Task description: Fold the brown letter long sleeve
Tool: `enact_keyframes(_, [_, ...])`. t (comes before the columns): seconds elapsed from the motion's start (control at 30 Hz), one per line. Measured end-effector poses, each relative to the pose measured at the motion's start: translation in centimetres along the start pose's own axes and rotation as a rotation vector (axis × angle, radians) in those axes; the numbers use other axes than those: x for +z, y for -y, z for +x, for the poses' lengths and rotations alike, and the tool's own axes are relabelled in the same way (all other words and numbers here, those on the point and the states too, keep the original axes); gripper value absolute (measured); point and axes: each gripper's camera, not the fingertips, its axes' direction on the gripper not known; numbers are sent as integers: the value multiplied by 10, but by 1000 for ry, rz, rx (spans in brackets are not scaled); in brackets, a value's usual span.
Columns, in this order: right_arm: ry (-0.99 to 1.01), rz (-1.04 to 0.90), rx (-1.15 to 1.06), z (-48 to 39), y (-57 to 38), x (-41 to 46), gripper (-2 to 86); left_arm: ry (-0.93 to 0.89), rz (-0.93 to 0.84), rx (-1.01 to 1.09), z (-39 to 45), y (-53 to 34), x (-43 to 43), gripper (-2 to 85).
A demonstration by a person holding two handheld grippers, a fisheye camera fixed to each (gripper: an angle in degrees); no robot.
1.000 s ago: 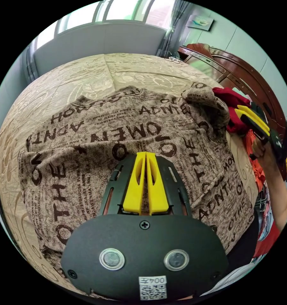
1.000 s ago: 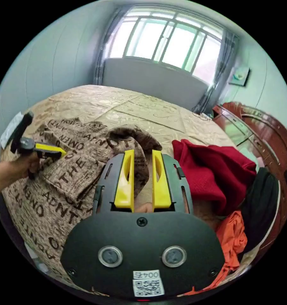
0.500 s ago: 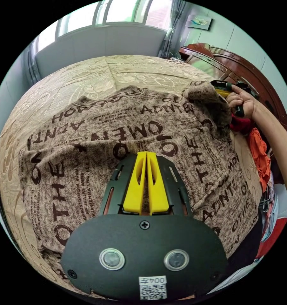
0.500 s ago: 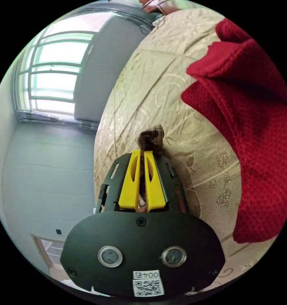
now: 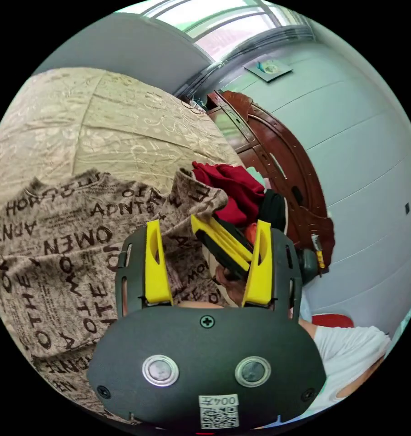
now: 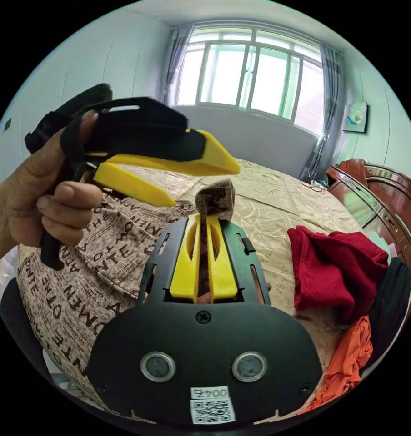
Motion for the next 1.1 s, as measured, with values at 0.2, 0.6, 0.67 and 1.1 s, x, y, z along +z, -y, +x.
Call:
enact_keyframes(0.2, [-50,0,-87,-21,-5,-25,26,67,-65,-28,15,-2,19,70])
enact_keyframes(0.6, [798,-67,913,277,-125,-47,130,-289,-9,709,103,-58,-60,30])
enact_keyframes(0.67, [967,-43,1141,302,-156,-23,127,-266,-77,839,124,-70,-60,30])
enact_keyframes(1.1, [878,-81,1324,259,-162,-8,126,363,-312,1227,173,-210,-7,49])
